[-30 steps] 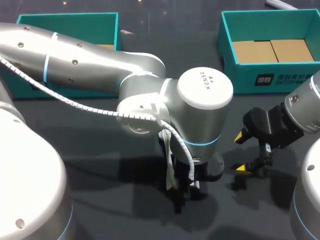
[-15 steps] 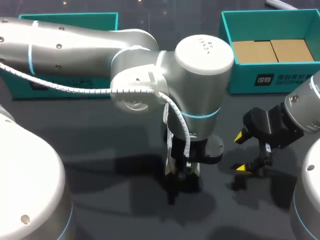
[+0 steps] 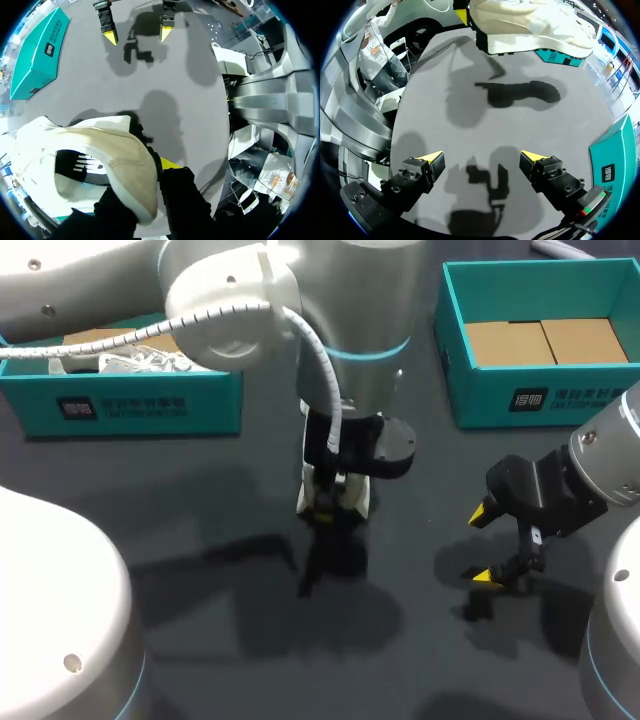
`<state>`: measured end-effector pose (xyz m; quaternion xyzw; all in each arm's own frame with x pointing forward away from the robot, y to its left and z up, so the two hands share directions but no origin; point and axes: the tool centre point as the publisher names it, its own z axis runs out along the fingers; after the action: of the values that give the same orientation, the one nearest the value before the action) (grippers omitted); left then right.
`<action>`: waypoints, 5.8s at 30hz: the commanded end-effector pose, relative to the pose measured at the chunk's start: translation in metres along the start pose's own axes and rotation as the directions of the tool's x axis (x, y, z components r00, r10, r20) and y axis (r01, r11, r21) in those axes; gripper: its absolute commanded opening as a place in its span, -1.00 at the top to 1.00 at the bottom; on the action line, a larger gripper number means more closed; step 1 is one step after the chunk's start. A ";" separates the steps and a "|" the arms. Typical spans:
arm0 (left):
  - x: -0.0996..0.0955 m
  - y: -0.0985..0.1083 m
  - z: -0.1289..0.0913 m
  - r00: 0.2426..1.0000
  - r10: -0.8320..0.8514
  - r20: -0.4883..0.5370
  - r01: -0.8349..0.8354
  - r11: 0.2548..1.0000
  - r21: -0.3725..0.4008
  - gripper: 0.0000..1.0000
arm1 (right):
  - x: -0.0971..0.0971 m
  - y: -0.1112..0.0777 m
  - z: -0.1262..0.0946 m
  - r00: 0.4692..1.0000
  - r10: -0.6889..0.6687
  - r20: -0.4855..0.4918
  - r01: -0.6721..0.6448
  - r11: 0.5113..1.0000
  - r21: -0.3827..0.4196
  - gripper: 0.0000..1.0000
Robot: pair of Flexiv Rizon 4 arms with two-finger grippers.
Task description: Take the shoe out of the shoebox, open the shoe tongue, remove and reinsert the insole, then place the shoe into the shoebox
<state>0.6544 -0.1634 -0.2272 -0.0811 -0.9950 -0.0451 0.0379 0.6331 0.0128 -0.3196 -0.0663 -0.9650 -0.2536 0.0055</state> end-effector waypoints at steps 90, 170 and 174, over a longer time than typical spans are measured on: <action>-0.256 0.373 -0.108 0.996 -0.087 -0.032 0.086 0.996 -0.032 1.00 | 0.002 0.000 0.000 1.000 0.001 0.003 -0.001 1.000 0.002 -1.00; -0.369 0.560 -0.041 0.299 0.952 -0.067 -0.951 0.291 -0.106 1.00 | 0.002 0.000 0.000 1.000 0.001 0.003 -0.001 1.000 0.002 -1.00; -0.372 0.559 -0.030 0.214 0.971 -0.110 -0.974 0.204 -0.096 1.00 | 0.002 0.000 0.000 1.000 0.001 0.003 -0.001 1.000 0.002 -1.00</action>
<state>1.1080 0.3259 -0.1773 -0.6819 -0.7242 -0.0844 0.0576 0.6331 0.0128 -0.3196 -0.0663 -0.9650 -0.2536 0.0055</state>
